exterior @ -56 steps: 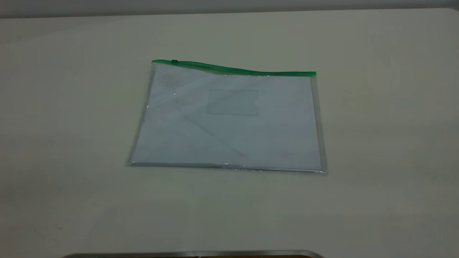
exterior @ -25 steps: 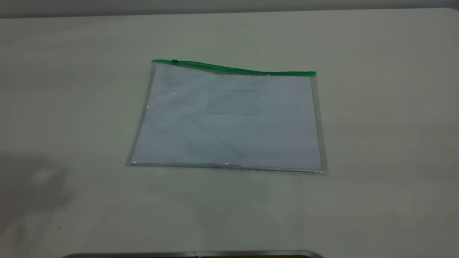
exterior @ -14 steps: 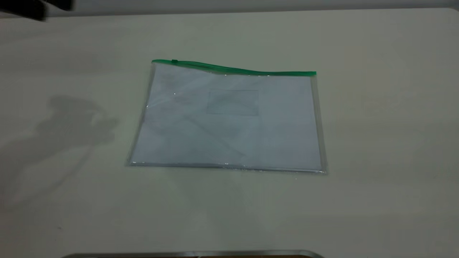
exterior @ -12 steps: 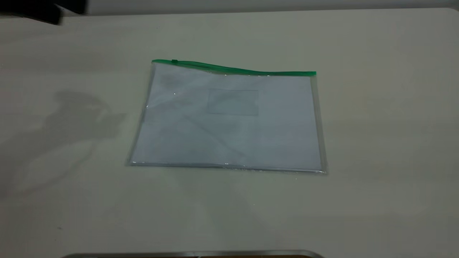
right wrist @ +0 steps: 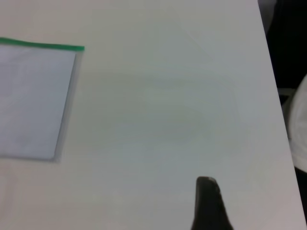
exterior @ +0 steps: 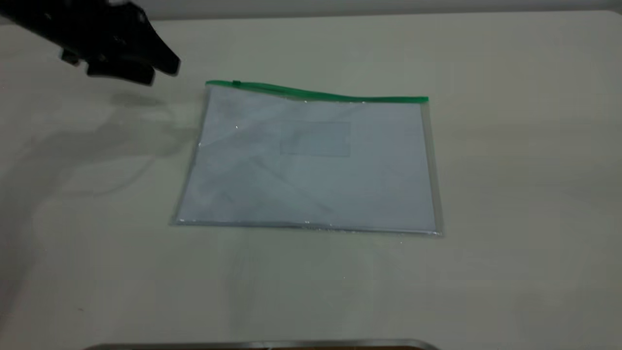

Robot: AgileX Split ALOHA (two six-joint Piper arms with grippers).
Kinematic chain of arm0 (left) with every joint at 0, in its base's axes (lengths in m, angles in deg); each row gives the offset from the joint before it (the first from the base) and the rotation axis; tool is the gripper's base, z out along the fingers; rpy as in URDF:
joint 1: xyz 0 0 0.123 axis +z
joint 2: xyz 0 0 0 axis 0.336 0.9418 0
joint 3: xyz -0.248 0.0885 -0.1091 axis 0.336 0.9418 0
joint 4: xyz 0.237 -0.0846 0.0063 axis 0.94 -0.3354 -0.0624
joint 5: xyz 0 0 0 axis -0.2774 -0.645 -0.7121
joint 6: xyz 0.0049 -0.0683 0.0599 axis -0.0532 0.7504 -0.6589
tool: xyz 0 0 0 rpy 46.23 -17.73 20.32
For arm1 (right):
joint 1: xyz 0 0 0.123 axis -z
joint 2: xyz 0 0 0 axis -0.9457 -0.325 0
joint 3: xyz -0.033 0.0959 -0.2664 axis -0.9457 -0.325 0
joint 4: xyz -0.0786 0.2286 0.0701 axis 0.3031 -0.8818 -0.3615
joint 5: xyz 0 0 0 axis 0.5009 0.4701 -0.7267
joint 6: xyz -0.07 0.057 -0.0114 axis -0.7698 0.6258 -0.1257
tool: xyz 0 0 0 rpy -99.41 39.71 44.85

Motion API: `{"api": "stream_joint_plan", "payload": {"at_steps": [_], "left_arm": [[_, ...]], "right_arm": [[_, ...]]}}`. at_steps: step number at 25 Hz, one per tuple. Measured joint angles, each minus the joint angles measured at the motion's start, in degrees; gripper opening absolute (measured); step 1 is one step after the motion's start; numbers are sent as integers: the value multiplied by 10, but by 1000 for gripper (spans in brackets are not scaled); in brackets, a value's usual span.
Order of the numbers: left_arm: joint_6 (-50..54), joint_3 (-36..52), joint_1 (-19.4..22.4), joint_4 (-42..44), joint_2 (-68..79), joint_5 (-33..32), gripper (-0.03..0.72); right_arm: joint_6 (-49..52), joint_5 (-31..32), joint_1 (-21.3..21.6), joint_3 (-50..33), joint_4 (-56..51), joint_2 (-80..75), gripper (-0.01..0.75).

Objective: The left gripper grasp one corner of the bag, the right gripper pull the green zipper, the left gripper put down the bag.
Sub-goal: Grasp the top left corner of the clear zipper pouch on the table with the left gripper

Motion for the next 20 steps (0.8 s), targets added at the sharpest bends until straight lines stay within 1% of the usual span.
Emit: {"api": "stream_joint_plan", "payload": {"at_steps": [6, 9, 14, 20], "left_arm": [[-17, -48, 0, 0, 76, -39, 590], [-20, -74, 0, 1, 103, -44, 590], [-28, -120, 0, -13, 130, -44, 590], [-32, -166, -3, -25, 165, -64, 590]], "right_arm": [[0, -54, 0, 0, -2, -58, 522], [0, -74, 0, 0, -3, -70, 522], [0, -93, 0, 0, -3, -72, 522], [0, -104, 0, 0, -3, -72, 522]]}}
